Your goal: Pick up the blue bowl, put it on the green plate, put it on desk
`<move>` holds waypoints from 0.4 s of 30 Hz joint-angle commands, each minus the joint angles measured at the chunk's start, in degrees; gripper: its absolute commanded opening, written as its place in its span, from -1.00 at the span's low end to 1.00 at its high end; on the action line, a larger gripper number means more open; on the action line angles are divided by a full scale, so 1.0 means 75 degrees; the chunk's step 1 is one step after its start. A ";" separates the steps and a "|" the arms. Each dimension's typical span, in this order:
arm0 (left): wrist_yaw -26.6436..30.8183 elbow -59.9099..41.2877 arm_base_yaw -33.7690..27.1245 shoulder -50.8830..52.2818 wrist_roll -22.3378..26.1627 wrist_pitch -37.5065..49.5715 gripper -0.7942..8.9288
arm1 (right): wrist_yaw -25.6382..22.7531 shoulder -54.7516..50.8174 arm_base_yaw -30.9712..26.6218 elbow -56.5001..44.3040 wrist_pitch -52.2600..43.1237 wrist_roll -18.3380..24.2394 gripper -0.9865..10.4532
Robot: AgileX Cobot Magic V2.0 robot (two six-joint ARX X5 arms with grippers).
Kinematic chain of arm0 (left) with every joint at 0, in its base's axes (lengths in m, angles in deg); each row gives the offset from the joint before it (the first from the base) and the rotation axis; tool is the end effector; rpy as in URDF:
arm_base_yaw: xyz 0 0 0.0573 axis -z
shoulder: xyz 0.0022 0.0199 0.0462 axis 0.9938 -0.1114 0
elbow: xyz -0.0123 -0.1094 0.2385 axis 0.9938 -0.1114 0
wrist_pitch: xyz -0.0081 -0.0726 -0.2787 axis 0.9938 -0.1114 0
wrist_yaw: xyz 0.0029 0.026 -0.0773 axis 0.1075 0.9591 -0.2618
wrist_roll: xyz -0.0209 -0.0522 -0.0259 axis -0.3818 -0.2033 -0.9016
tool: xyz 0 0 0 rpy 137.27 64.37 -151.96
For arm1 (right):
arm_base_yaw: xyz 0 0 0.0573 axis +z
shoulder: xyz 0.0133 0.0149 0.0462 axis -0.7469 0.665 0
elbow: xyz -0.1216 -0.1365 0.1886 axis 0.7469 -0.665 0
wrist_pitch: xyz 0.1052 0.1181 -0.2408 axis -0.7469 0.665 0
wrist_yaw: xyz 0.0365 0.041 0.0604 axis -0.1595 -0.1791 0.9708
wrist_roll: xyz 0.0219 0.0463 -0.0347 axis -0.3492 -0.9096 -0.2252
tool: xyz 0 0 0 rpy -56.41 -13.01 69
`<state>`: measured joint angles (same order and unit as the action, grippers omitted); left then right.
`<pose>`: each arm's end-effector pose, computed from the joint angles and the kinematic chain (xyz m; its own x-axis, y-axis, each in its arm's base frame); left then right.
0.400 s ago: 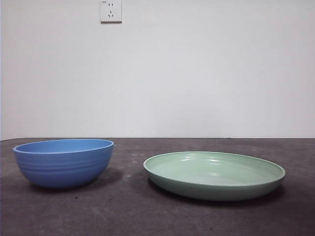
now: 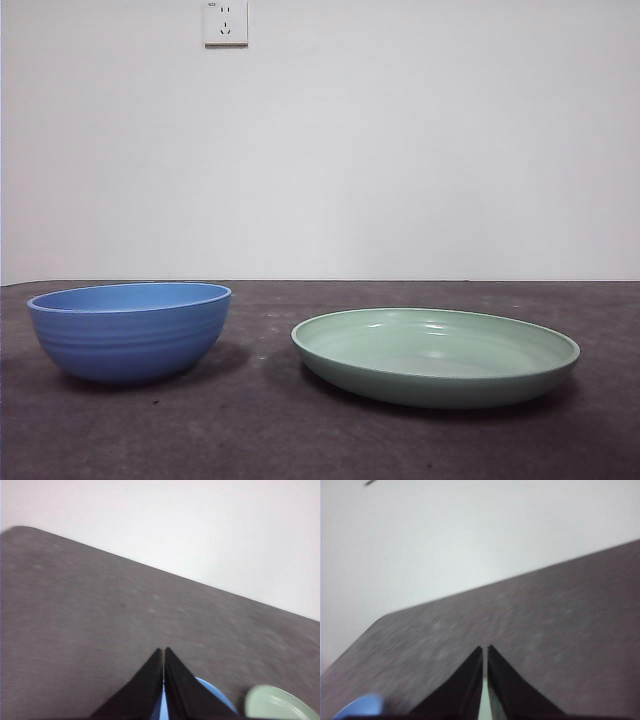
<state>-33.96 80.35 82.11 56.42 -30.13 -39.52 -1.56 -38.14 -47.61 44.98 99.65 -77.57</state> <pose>0.1123 -0.0065 0.2817 0.9704 -0.2007 -0.1344 0.1388 0.9187 -0.3698 0.1250 0.0149 0.2621 0.9429 0.3301 -0.0439 -0.2761 0.8485 0.4514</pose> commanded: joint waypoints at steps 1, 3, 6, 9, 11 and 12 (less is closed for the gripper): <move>-0.0597 0.0868 0.0009 -0.0539 -0.0012 -0.0475 -0.82 | 0.0664 0.0466 -0.0003 0.0839 0.0711 -0.0157 -0.81; -0.1078 0.1402 0.0009 -0.0959 -0.0012 -0.0860 -0.82 | 0.1110 0.0848 -0.0003 0.1378 0.1326 -0.0082 -0.81; -0.1722 0.2124 0.0009 -0.1565 0.0000 -0.1387 -0.82 | 0.1647 0.1405 -0.0003 0.2127 0.2288 0.0382 -0.81; -0.2384 0.2786 0.0012 -0.2194 0.0192 -0.1906 -0.82 | 0.1944 0.1953 -0.0003 0.2830 0.3252 0.0950 -0.81; -0.2751 0.3133 0.0012 -0.2565 0.0364 -0.2183 -0.82 | 0.1990 0.2294 0.0000 0.3255 0.3893 0.1320 -0.81; -0.2952 0.3311 0.0023 -0.2754 0.0513 -0.2334 -0.82 | 0.1993 0.2509 0.0012 0.3494 0.4264 0.1577 -0.81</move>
<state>-54.85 103.67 82.17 36.64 -28.65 -56.94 13.13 -20.22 -47.61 69.59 130.21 -70.18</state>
